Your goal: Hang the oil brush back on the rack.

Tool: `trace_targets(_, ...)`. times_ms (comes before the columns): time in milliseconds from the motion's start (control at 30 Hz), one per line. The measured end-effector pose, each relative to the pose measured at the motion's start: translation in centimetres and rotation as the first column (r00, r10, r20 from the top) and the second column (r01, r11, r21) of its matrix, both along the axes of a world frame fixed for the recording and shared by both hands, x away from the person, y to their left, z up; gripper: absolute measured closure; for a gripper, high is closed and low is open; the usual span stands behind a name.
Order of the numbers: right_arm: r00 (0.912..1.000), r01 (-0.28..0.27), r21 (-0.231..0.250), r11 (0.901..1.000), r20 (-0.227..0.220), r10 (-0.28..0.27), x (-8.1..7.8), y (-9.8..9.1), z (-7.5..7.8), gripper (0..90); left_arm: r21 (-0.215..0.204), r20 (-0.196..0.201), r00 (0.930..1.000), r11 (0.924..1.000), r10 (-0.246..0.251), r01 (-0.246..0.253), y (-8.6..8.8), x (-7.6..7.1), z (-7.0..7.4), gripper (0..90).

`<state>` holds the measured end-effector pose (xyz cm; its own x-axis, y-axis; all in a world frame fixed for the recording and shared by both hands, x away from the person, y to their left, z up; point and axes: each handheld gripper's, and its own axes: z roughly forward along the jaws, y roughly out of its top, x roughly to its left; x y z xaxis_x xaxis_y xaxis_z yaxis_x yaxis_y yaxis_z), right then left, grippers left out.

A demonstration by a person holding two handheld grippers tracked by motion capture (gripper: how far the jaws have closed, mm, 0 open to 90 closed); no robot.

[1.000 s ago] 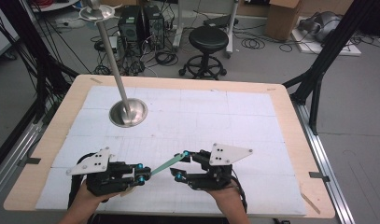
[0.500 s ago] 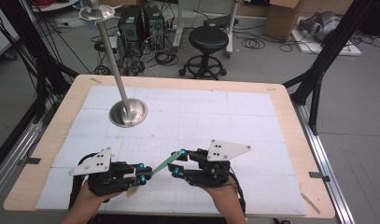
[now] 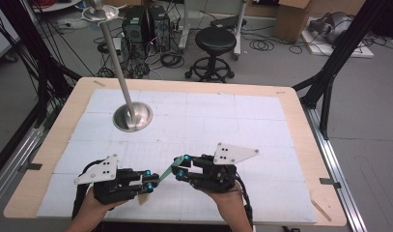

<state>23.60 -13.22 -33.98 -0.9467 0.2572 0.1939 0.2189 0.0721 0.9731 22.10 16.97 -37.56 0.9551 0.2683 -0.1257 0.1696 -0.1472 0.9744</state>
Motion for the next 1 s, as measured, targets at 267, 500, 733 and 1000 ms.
trace_targets(267, 0.9991, -0.041, 0.028, 0.9988, -0.014, 0.041, -0.1, 0.4, 0.3, 76.7, 0.010, 0.017, 0.9998, 0.9999, -0.007, 0.007, -0.3, -0.3, 0.0, 81.3)
trace_targets(500, 0.9982, -0.059, 0.032, 0.9978, -0.012, 0.059, -0.3, 0.8, 0.7, 79.5, 0.007, 0.024, 0.9995, 0.9998, -0.020, 0.020, -0.4, -0.5, 0.1, 81.6)
trace_targets(733, 0.9964, -0.083, 0.018, 0.9964, 0.018, 0.082, -0.1, 1.0, 1.2, 82.9, -0.025, 0.004, 0.9986, 0.9983, -0.053, 0.053, -0.2, -0.2, 0.2, 67.6)
trace_targets(1000, 0.9852, -0.172, 0.053, 0.9838, 0.014, 0.171, 0.7, 0.9, 1.5, 82.9, -0.033, -0.009, 0.9948, 0.9944, -0.101, 0.101, -0.8, 0.1, 0.3, 54.9)
